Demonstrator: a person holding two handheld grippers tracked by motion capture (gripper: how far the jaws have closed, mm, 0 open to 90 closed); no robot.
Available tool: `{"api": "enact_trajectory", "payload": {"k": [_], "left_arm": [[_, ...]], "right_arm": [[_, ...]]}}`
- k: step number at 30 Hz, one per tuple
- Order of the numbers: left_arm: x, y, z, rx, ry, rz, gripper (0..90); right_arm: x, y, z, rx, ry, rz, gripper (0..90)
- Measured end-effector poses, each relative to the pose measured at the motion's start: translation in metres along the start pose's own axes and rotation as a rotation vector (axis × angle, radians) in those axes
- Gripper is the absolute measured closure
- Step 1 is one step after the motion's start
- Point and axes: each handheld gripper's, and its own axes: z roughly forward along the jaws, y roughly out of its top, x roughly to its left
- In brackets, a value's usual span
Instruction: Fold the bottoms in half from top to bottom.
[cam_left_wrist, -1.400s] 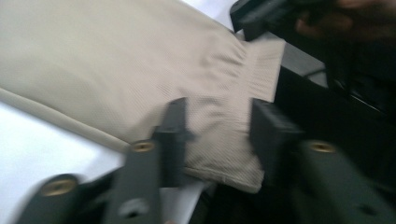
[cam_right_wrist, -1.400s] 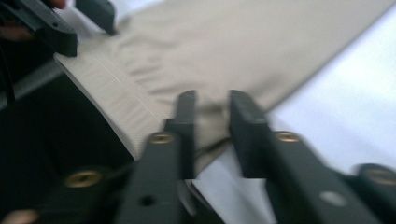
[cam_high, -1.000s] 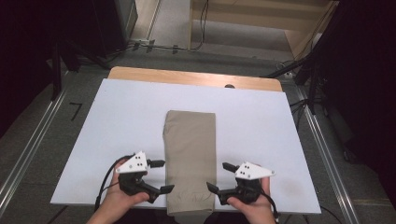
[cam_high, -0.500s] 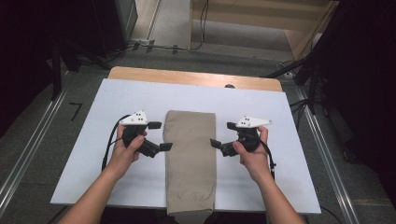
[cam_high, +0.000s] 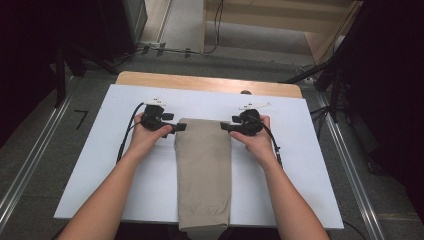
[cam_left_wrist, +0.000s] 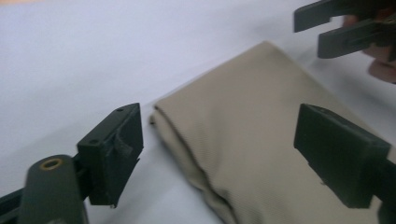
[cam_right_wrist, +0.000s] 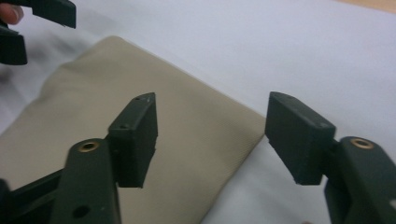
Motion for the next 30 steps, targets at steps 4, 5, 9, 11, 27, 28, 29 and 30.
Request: {"api": "enact_trajectory", "payload": {"k": [4,5,9,11,27,28,29,30], "left_arm": [[0.007,0.003,0.013,0.027,0.012,-0.029,30.7],[0.008,0.003,0.017,0.039,0.03,-0.03,32.4],[0.011,0.003,0.025,0.073,0.071,-0.042,40.4],[0.009,0.005,0.027,0.049,0.093,-0.058,41.7],[0.004,0.007,0.032,0.105,0.078,-0.073,85.6],[0.005,0.008,0.031,0.099,0.068,-0.098,87.0],[0.006,0.01,0.031,0.094,0.06,-0.104,87.7],[0.005,0.014,0.03,0.087,0.064,-0.092,87.9]], "right_arm": [[-0.007,0.005,0.012,0.059,-0.063,-0.009,40.6],[-0.009,0.005,0.014,0.064,-0.075,-0.001,41.4],[-0.017,0.002,0.022,0.088,-0.096,0.02,42.7],[-0.019,0.0,0.026,0.097,-0.114,0.015,45.3],[-0.013,-0.001,0.032,0.097,0.001,0.032,83.4],[-0.013,0.0,0.031,0.101,0.0,0.024,84.4],[-0.012,0.001,0.031,0.103,0.0,0.023,85.1],[-0.012,0.002,0.03,0.094,-0.001,0.018,85.5]]}}
